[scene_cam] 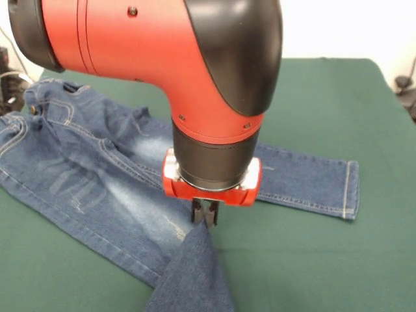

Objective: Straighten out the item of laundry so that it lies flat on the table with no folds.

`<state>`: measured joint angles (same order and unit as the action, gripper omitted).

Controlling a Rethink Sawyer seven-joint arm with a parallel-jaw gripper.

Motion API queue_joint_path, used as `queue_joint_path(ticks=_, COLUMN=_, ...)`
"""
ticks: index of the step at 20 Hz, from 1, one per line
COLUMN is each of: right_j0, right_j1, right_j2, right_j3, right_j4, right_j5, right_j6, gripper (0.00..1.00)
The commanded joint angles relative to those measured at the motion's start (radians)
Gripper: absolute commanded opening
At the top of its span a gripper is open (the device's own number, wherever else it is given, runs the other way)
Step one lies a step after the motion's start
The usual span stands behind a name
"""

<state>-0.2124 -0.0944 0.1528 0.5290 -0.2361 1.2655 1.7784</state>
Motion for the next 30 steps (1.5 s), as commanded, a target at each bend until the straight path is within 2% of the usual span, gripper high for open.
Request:
queue_joint_path(ticks=1, right_j0=0.023, right_j1=-0.018, right_j2=0.014, right_j3=0.234, right_j4=0.083, right_j5=-0.041, right_j6=0.314, gripper=0.00)
queue_joint_path(ticks=6, right_j0=0.018, right_j1=-0.038, right_j2=0.016, right_j3=0.346, right_j4=0.074, right_j5=-0.177, right_j6=0.267, gripper=0.00)
queue_joint_path(ticks=9, right_j0=0.024, right_j1=-0.043, right_j2=0.008, right_j3=0.374, right_j4=0.086, right_j5=-0.201, right_j6=0.321, gripper=0.00)
queue_joint_path(ticks=21, right_j0=0.040, right_j1=-0.031, right_j2=-0.027, right_j3=0.416, right_j4=0.106, right_j5=-0.283, right_j6=0.350, gripper=0.00)
queue_joint_path(ticks=30, right_j0=0.055, right_j1=-0.017, right_j2=-0.026, right_j3=0.398, right_j4=0.185, right_j5=-0.245, right_j6=0.432, gripper=0.00)
